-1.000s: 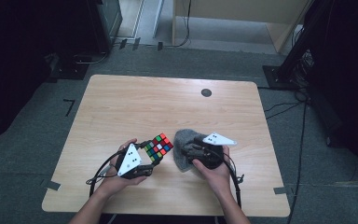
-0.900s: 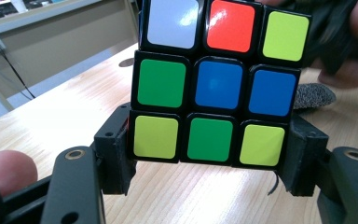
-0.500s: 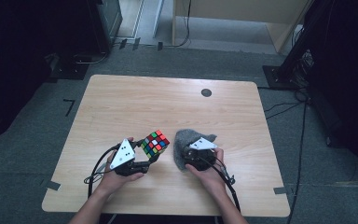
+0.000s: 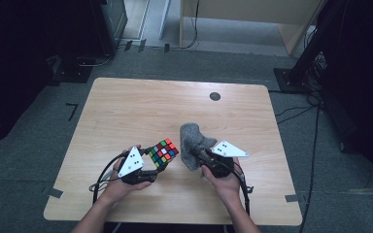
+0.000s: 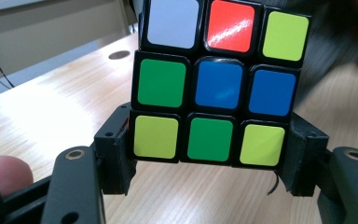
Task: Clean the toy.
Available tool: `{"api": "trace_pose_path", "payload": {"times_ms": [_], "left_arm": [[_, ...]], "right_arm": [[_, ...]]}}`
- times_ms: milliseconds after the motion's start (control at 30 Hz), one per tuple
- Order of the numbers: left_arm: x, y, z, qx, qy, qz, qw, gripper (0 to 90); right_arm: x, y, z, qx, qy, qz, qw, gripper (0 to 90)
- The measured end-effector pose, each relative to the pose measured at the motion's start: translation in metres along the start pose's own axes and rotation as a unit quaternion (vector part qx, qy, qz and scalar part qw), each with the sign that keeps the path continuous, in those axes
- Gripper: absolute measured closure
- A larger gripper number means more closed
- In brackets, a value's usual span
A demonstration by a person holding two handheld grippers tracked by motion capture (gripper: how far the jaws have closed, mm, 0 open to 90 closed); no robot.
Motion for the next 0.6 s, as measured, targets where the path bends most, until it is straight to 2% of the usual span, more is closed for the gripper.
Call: {"api": "trace_pose_path", "payload": {"times_ms": [100, 167, 233, 333, 400, 467, 600], "left_arm": [[-0.002, 0.007, 0.0, -0.014, -0.004, -0.01, 0.9998, 33.8], [-0.003, 0.012, 0.0, -0.027, -0.003, -0.016, 0.9995, 33.8], [-0.002, 0.016, 0.002, -0.031, 0.0, -0.021, 0.9993, 33.8], [-0.001, 0.018, 0.003, -0.042, -0.002, -0.017, 0.999, 33.9], [0.002, 0.018, 0.002, -0.044, 0.008, -0.021, 0.9988, 33.9], [0.005, 0.018, 0.005, -0.044, 0.019, -0.027, 0.9985, 34.0], [0.006, 0.019, 0.007, -0.042, 0.029, -0.032, 0.9982, 34.1]], "right_arm": [[0.008, -0.021, 0.019, 0.007, 0.045, 0.064, 0.9969, 75.0], [0.006, -0.032, 0.024, 0.008, 0.046, 0.091, 0.9947, 74.9], [-0.001, -0.042, 0.023, 0.02, 0.027, 0.105, 0.9939, 74.8], [-0.01, -0.045, 0.014, 0.027, 0.01, 0.102, 0.9944, 74.6], [-0.01, -0.039, 0.011, 0.014, 0.009, 0.097, 0.9951, 74.5], [-0.009, -0.033, 0.01, 0.011, 0.01, 0.085, 0.9962, 74.5], [-0.005, -0.013, 0.004, -0.017, -0.004, 0.045, 0.9988, 74.5]]}}
Point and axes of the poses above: each handheld gripper's, and its own axes: x roughly backward along the jaws, z roughly out of its top, y roughly to its right, the point moved 2 cm from there along -x, roughly forward along the jaws, and after that the axes turned 13 degrees about z, right-handed, at the moved point
